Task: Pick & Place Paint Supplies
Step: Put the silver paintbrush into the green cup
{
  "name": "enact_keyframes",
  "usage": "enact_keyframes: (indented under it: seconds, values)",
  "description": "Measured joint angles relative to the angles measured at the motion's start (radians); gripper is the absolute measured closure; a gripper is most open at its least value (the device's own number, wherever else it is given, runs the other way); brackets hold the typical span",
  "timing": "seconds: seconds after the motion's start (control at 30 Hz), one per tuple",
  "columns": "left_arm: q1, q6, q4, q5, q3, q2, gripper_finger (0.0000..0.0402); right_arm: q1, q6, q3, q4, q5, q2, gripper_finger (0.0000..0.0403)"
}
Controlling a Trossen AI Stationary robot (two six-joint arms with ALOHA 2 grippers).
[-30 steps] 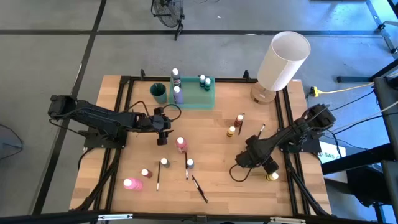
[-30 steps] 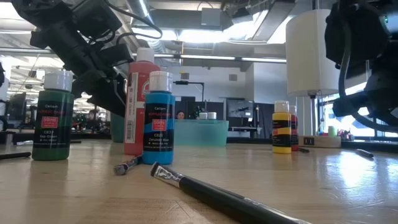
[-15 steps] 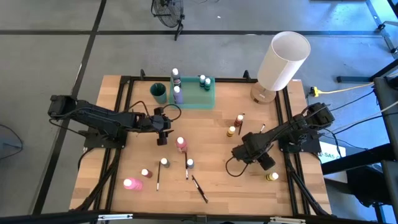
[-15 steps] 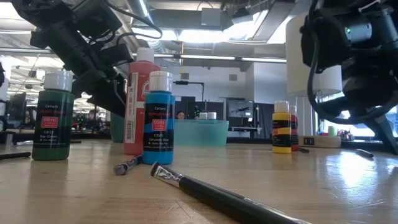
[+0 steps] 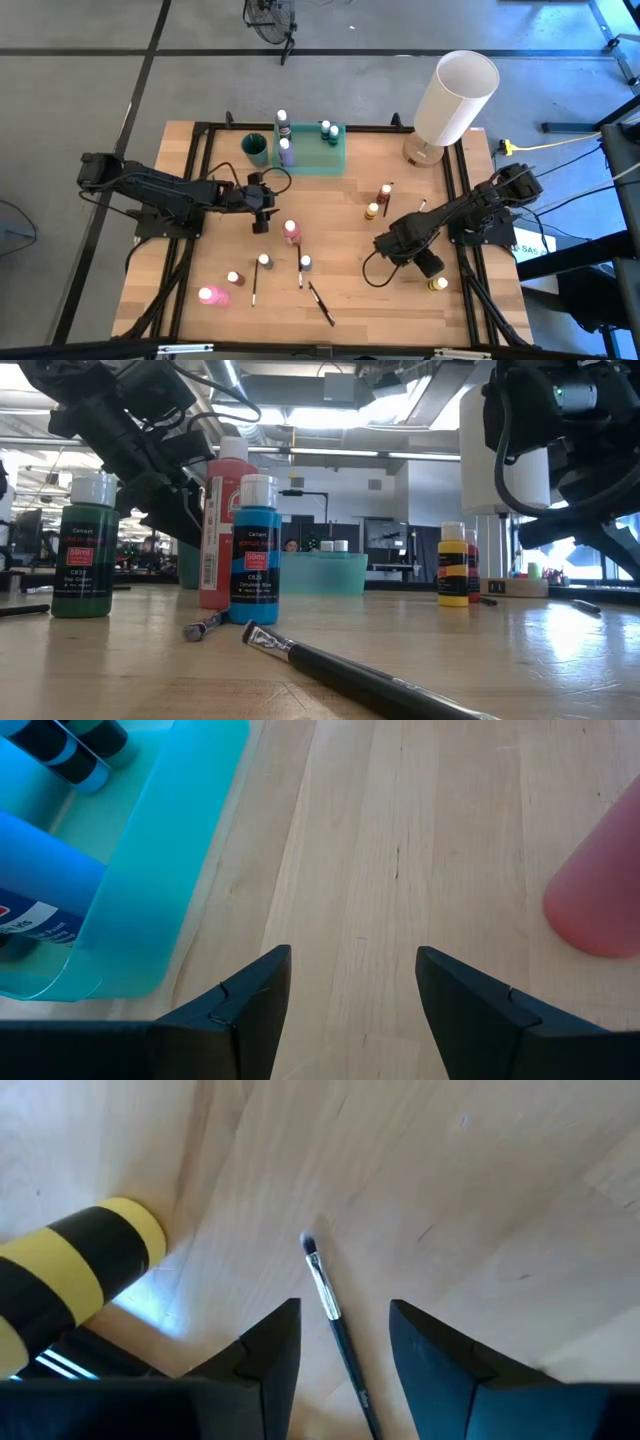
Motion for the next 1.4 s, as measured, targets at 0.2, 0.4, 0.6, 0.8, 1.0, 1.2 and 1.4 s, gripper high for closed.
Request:
enact_keyframes:
  seconds: [0.2,0.4,0.6,0.8,1.0,1.2,1.4]
  values:
    - [0.000,0.000,0.000,0.000,0.000,0.000,0.0190,0.002,0.000,-0.020,0.002,-0.061,0.000,0.0247]
    - [0.000,0.000,0.000,0.000,0.000,0.000,0.0190,0.002,-0.002,-0.024,0.010,-0.060,0.000,0.0247]
    - [0.000,0.000,0.000,0.000,0.000,0.000,0.0190,0.002,-0.004,-0.024,0.012,-0.060,0.000,0.0247]
    - [0.000,0.000,0.000,0.000,0.000,0.000,0.0190,0.002,-0.004,-0.024,0.023,-0.060,0.001,0.0247]
    - [0.000,0.000,0.000,0.000,0.000,0.000,0.0190,0.002,-0.008,-0.024,0.017,-0.057,0.001,0.0247]
    - [0.000,0.000,0.000,0.000,0.000,0.000,0.0190,0.002,-0.008,-0.044,0.023,-0.059,0.001,0.0247]
    - [0.000,0.000,0.000,0.000,0.000,0.000,0.0190,0.002,-0.003,-0.065,0.057,-0.076,0.001,0.0247]
